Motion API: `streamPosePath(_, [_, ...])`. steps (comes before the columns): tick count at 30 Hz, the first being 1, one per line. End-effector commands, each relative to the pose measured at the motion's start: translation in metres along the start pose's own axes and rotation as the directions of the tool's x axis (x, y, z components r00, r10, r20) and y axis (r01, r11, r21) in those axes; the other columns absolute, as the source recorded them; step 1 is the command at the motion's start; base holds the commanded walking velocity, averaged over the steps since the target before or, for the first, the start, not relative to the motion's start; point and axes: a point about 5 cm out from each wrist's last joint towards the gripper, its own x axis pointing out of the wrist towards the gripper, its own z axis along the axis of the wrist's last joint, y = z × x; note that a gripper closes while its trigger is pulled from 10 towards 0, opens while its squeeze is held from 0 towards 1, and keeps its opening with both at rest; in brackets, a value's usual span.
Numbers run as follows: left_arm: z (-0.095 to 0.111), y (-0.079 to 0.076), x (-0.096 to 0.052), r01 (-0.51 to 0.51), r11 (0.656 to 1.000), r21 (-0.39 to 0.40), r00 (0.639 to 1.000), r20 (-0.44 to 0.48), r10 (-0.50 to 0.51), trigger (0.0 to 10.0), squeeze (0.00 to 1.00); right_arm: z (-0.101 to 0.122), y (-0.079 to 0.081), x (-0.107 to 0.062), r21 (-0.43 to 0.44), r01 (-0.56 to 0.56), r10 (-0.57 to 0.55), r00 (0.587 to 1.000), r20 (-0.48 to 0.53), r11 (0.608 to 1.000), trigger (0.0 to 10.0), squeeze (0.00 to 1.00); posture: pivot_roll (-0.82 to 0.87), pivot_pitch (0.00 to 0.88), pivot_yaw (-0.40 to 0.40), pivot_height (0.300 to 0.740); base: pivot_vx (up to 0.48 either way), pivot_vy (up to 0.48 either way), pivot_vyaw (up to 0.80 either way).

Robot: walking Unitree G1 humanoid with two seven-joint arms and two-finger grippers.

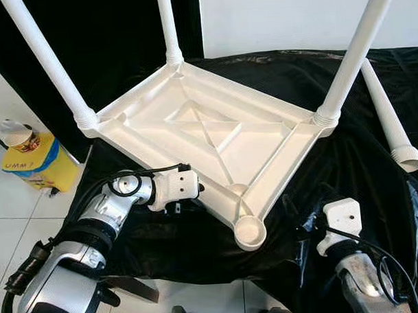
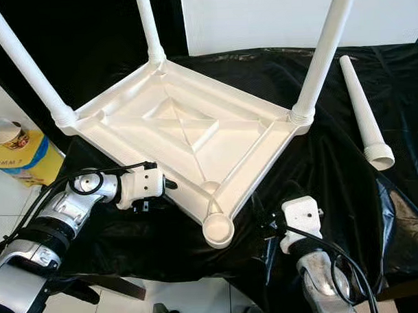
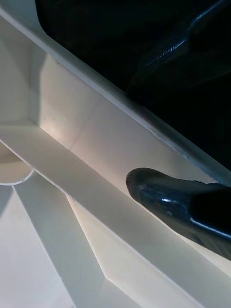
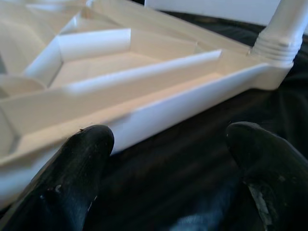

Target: Building children table

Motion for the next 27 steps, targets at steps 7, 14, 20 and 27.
streamPosePath(7, [-0.009, -0.006, 0.006, 0.059, 0.998, -0.035, 0.997, -0.038, -0.060, 10.0, 0.00, 0.000, 0.001, -0.006, -0.003, -0.012, 0.012, 1.000, -0.022, 1.000, 10.0, 0.00, -0.10, 0.174, 0.050, 0.740, 0.000, 0.000, 0.00])
streamPosePath(14, [-0.008, -0.005, 0.009, 0.088, 0.995, -0.044, 0.996, -0.027, -0.089, 0.0, 0.00, 0.000, 0.001, -0.007, -0.006, -0.015, 0.015, 0.999, -0.030, 1.000, 10.0, 0.00, -0.11, 0.181, 0.057, 0.740, 0.000, 0.000, 0.00])
streamPosePath(20, [-0.007, -0.005, 0.010, 0.099, 0.994, -0.042, 0.995, -0.015, -0.100, 0.0, 0.00, 0.000, 0.001, -0.007, -0.007, -0.014, 0.014, 0.999, -0.034, 1.000, 10.0, 0.00, -0.11, 0.179, 0.059, 0.740, 0.000, 0.000, 0.00])
streamPosePath(27, [0.001, -0.019, 0.020, 0.136, 0.990, -0.031, 0.989, 0.055, -0.134, 0.0, 0.00, 0.000, 0.001, -0.004, -0.007, 0.000, 0.000, 1.000, -0.027, 1.000, 10.0, 0.00, -0.11, 0.160, 0.066, 0.740, 0.000, 0.000, 0.00])
